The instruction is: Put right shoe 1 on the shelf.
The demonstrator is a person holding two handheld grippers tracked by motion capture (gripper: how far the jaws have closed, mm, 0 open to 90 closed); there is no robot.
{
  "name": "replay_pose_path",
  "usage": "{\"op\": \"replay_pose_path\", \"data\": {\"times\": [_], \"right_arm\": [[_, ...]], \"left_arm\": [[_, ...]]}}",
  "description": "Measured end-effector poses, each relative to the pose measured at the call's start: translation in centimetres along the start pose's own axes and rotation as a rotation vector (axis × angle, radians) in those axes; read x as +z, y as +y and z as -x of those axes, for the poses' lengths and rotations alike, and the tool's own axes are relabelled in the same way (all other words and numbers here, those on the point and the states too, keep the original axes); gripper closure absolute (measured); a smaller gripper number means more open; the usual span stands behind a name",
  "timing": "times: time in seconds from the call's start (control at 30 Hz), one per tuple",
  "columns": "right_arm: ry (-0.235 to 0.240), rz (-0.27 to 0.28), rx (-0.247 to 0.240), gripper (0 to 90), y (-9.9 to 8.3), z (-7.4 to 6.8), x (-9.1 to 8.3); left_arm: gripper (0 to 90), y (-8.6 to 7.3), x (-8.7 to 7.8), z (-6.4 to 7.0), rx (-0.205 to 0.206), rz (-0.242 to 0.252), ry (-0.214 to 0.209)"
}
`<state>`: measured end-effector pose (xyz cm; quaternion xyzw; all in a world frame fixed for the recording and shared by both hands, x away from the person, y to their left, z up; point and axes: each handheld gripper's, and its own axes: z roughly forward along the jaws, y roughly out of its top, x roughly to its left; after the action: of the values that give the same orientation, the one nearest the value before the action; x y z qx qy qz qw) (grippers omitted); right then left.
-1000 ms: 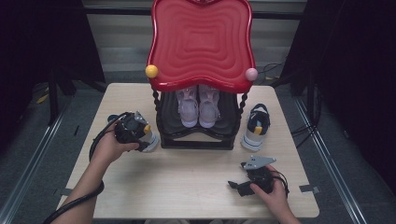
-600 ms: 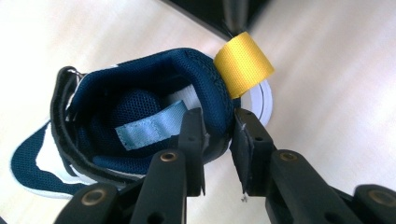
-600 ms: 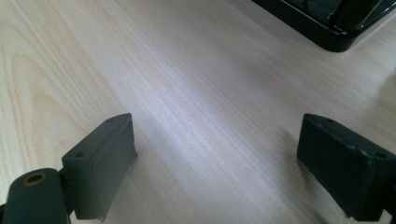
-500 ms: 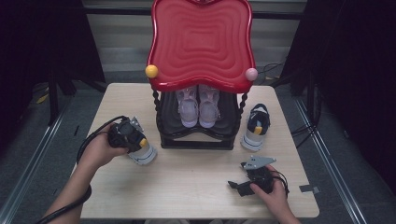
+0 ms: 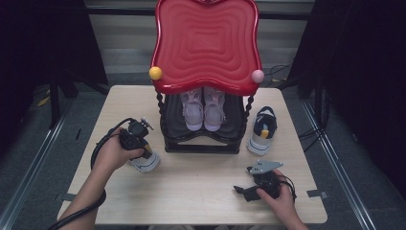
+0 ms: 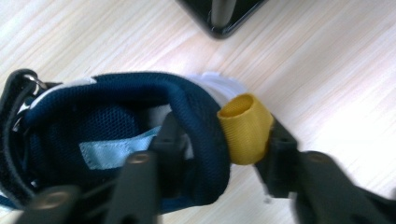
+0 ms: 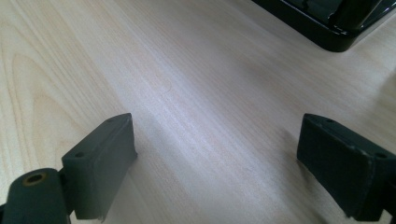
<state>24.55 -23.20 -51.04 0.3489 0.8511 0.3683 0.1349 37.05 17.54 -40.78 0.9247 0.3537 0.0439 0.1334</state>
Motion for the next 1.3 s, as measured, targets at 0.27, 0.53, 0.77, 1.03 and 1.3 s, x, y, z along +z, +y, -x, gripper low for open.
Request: {"op": "replay_pose_path", "data": {"times": [0.27, 0.53, 0.77, 1.03, 1.3], "right_arm": [[0.000, -0.001, -0.002, 10.6, 0.0, 0.0, 0.0], [0.000, -0.001, -0.005, 10.4, 0.0, 0.0, 0.1], [0.000, 0.000, -0.005, 10.4, 0.0, 0.0, 0.1], [0.000, -0.001, -0.005, 10.4, 0.0, 0.0, 0.1], [0.001, -0.002, -0.005, 10.3, 0.0, 0.0, 0.0]], "left_arm": [[72.7, -1.0, -0.6, 0.4, 0.143, -0.103, -0.108], [66.9, -1.9, -0.9, 0.5, 0.135, -0.103, -0.114], [52.1, -1.8, 1.1, 0.5, 0.025, -0.103, -0.114], [51.6, -2.1, 2.4, 0.9, 0.023, -0.171, -0.144], [71.8, -1.6, 3.0, 1.6, 0.069, -0.220, -0.187]]}}
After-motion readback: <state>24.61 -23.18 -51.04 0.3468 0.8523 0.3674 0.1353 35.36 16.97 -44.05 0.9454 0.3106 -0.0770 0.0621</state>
